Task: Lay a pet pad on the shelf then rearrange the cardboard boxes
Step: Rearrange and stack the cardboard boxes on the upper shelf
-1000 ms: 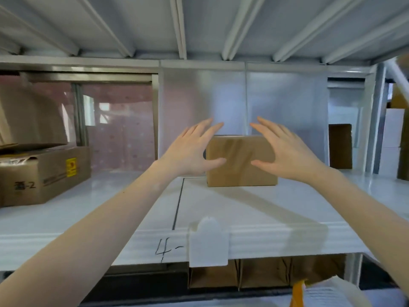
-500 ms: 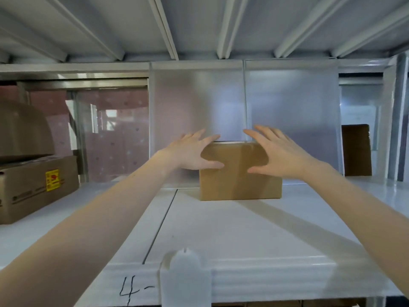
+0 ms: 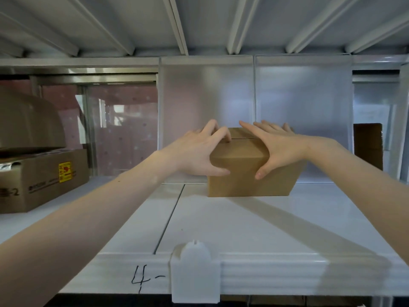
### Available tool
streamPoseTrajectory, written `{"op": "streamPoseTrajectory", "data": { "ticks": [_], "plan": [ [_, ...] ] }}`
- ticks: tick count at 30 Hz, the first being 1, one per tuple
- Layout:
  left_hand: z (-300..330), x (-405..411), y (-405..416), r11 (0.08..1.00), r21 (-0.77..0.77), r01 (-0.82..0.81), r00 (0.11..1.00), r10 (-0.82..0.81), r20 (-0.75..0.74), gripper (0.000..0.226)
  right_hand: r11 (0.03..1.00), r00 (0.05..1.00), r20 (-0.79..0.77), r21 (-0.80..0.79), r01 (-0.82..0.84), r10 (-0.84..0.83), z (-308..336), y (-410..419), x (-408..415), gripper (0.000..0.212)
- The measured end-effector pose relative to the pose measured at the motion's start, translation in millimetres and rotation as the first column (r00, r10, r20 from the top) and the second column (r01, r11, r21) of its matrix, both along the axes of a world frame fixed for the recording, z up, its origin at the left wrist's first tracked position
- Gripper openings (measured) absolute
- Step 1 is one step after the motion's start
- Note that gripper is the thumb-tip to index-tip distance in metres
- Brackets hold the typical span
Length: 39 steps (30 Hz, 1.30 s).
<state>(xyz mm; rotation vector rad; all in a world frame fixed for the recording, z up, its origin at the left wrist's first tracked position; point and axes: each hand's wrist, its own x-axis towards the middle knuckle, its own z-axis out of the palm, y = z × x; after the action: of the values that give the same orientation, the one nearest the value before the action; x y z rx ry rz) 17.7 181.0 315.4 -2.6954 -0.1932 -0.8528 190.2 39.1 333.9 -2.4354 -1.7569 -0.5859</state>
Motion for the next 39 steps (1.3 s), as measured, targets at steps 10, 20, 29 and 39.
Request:
{"op": "streamPoseTrajectory", "data": {
  "ticks": [10, 20, 29, 39],
  "plan": [
    [7, -67, 3, 0.999, -0.019, 0.026, 0.989, -0.023, 0.144, 0.111, 0.93, 0.954, 0.298, 0.339, -0.143, 0.037, -8, -14, -76, 0.111],
    [13, -227, 24, 0.978, 0.111, -0.177, 0.927, 0.128, 0.352, 0.121, 0.782, 0.838, 0.543, 0.503, -0.368, 0.045, -8, 41, -215, 0.095],
    [-3, -381, 83, 0.891, 0.236, -0.388, 0.775, 0.178, 0.606, 0.109, 0.709, 0.874, 0.441, 0.55, -0.441, 0.201, 7, 100, -337, 0.088],
    [-19, -499, 163, 0.911, 0.179, -0.372, 0.751, 0.182, 0.634, 0.104, 0.616, 0.721, -0.134, 0.638, -0.462, 0.68, 2, 177, -428, 0.07]
  ]
}}
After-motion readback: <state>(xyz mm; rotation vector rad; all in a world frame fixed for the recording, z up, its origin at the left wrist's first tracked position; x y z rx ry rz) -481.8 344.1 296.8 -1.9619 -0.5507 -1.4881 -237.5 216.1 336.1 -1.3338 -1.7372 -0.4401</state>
